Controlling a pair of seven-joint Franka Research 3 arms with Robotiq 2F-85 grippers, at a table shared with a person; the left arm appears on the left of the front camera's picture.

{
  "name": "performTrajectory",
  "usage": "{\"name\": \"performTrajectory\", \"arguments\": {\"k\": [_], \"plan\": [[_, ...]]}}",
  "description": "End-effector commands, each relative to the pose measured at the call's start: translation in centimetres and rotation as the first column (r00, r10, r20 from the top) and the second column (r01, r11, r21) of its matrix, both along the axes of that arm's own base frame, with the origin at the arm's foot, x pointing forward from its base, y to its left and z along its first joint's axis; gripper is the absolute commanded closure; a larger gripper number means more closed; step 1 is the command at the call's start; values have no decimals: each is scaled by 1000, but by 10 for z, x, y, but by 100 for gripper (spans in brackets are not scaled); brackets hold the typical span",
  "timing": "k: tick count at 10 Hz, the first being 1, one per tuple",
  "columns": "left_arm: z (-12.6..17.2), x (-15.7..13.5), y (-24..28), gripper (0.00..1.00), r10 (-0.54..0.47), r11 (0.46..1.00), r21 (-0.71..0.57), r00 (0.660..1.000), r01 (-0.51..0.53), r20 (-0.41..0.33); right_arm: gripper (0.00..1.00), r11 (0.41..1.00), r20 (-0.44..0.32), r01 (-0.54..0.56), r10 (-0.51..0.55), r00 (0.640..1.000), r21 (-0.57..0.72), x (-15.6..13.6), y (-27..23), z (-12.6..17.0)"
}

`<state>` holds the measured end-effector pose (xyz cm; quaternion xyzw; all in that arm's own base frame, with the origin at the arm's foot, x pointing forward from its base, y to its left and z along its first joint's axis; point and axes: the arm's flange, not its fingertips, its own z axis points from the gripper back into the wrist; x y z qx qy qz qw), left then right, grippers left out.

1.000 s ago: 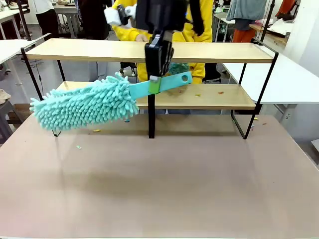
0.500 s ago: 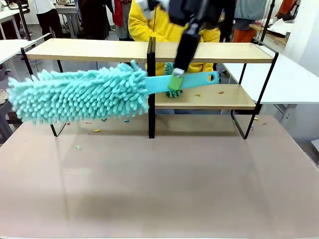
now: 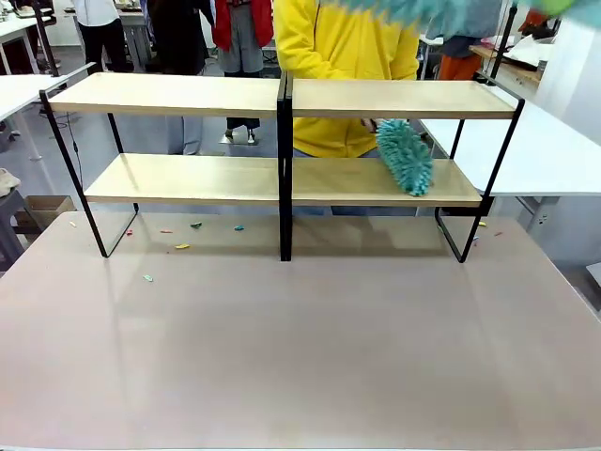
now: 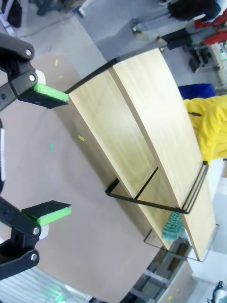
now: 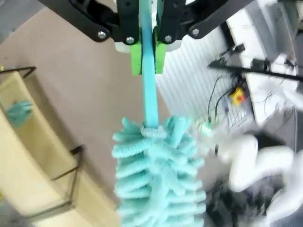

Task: Clean the shelves.
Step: Clean another randomly selected level of the Shelf with the Duster.

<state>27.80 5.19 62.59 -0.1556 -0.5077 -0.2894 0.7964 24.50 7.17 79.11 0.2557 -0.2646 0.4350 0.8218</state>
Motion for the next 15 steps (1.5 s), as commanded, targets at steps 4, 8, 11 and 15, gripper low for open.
{"name": "performTrajectory", "arguments": {"k": [4, 8, 11, 15], "plan": [[0, 1, 1, 0, -3, 1000, 4, 1000, 3, 3, 88, 995, -13, 95, -94, 995, 18, 10, 0, -24], [0, 1, 1, 0, -3, 1000, 4, 1000, 3, 3, 88, 994, -134, -57, 70, 989, 97, 5, -117, -15], [0, 1, 1, 0, -3, 1000, 4, 1000, 3, 3, 88, 982, -31, 68, -63, 998, 179, -43, -236, -9], [0, 1, 1, 0, -3, 1000, 4, 1000, 3, 3, 88, 972, -58, 111, -101, 993, 209, -65, -257, -12]]}}
